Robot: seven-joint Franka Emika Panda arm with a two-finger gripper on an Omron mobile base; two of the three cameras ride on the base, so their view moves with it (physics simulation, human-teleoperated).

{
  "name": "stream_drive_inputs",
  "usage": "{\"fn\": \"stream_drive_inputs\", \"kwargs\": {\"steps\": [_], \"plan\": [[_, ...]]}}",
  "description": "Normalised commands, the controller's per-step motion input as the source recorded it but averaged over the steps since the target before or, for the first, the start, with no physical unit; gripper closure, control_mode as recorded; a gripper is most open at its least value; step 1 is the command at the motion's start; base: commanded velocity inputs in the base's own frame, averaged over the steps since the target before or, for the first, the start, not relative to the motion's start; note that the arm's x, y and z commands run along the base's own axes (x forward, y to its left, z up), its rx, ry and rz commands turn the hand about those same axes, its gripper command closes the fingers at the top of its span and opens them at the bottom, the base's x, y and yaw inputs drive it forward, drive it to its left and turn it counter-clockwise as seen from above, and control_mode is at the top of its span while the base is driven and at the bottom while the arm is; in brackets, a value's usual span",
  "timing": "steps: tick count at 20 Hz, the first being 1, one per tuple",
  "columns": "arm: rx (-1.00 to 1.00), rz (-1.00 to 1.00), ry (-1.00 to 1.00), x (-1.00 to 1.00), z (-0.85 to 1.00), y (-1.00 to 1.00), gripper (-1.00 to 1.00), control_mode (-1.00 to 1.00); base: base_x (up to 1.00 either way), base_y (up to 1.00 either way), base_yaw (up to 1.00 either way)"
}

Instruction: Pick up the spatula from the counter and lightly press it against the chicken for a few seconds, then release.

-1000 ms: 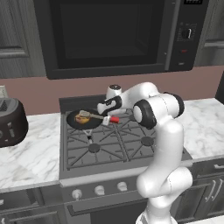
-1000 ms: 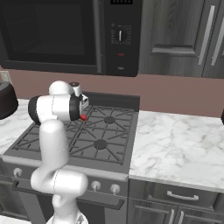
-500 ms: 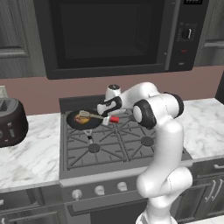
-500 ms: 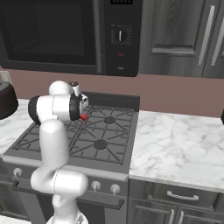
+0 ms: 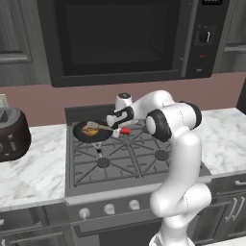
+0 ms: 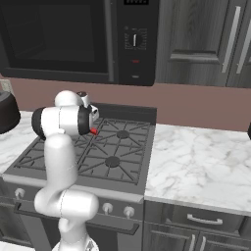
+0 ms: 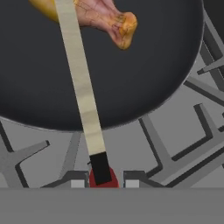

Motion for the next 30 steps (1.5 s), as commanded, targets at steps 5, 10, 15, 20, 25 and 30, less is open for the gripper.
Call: {"fn": "stream_drive_inputs", "kwargs": {"steps": [5, 10, 15, 20, 25, 30], "plan": [[-0.03, 0.00, 0.00, 0.00, -0.15, 0.00, 1.00, -1.00, 0.00, 0.00, 0.00], [-0.02, 0.00, 0.00, 0.00, -0.16, 0.00, 1.00, -1.00, 0.00, 0.00, 0.00], [0.00, 0.00, -0.01, 0.00, -0.03, 0.00, 1.00, -1.00, 0.00, 0.00, 0.00], [0.00, 0.00, -0.08, -0.11, 0.00, -0.13, 1.00, -1.00, 0.00, 0.00, 0.00], [0.00, 0.00, -0.11, -0.17, 0.00, -0.21, 1.00, -1.00, 0.00, 0.00, 0.00], [0.00, 0.01, -0.11, -0.18, 0.00, -0.15, 1.00, -1.00, 0.00, 0.00, 0.00]]}}
